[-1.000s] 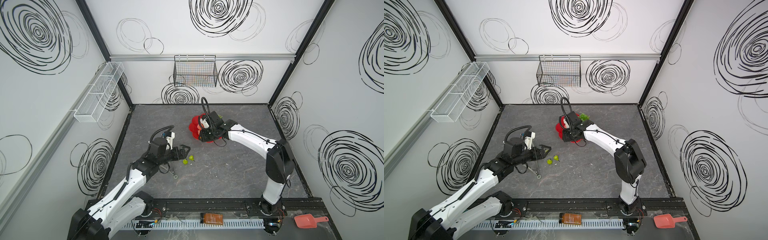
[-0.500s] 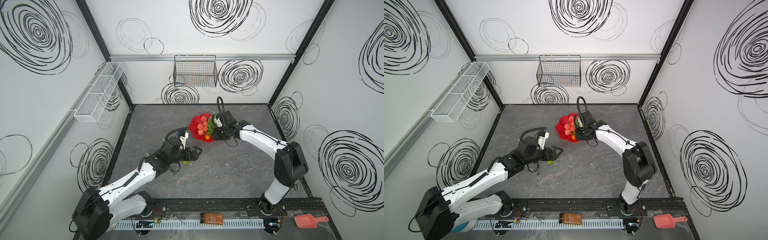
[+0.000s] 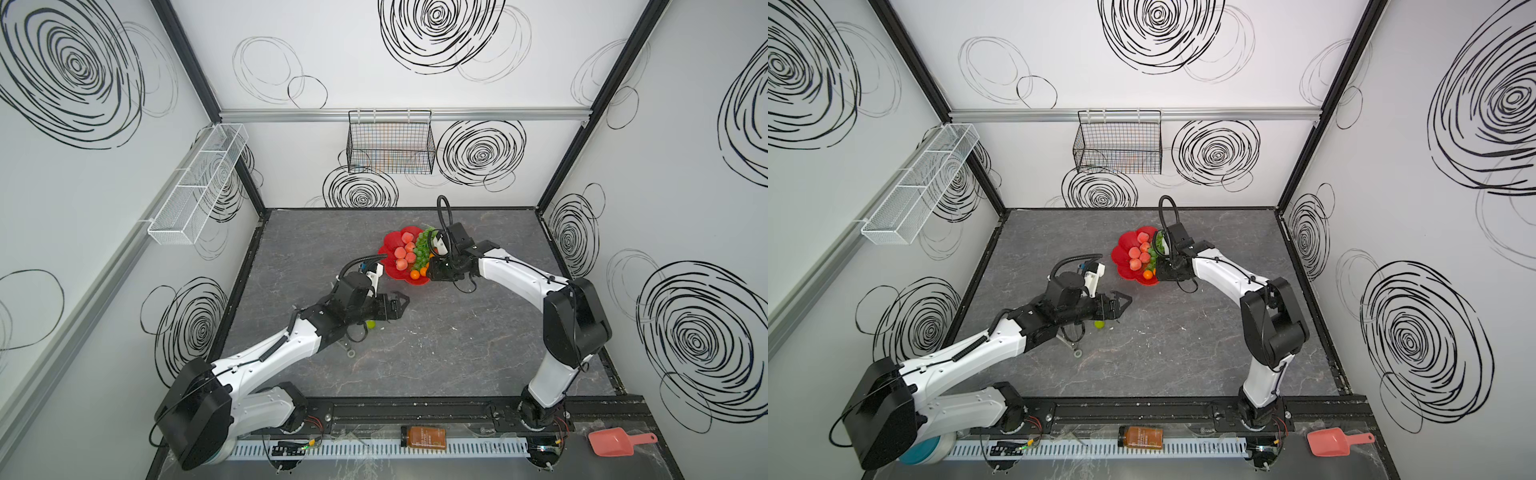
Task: Arrange fruit in a fruit bowl
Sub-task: Place the fruit in the fruit bowl.
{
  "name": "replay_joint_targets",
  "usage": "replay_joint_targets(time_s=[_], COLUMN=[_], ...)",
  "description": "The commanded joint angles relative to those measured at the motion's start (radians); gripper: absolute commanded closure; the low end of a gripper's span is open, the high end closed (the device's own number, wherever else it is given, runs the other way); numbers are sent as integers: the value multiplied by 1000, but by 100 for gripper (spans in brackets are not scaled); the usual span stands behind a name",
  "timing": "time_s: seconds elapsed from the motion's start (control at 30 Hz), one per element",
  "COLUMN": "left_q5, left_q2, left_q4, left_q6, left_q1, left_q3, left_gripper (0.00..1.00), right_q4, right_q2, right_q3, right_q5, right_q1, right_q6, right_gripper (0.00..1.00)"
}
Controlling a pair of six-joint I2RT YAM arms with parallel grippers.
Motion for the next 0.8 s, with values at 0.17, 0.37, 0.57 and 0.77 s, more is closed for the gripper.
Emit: replay_joint_targets(time_s=[0.17,0.37,0.57,0.77], left_q5=[0,14,30,36], left_q2=[-30,-52,-74,-87], left_q4=[53,43,37,31], left_q6=[-5,1,6,9], left_q1=[42,76,109,123], left_q3=[-9,-27,-47,-55], left_gripper=[4,4,4,4], right_q4=[11,11,1,-13], right_q2=[99,141,176,213], right_q3=[77,110,142,168], right_q5=[-6,-1,18,29], right_q1=[25,30,30,31], right_q6=[-25,-29,-32,-36], right_gripper=[62,62,61,60])
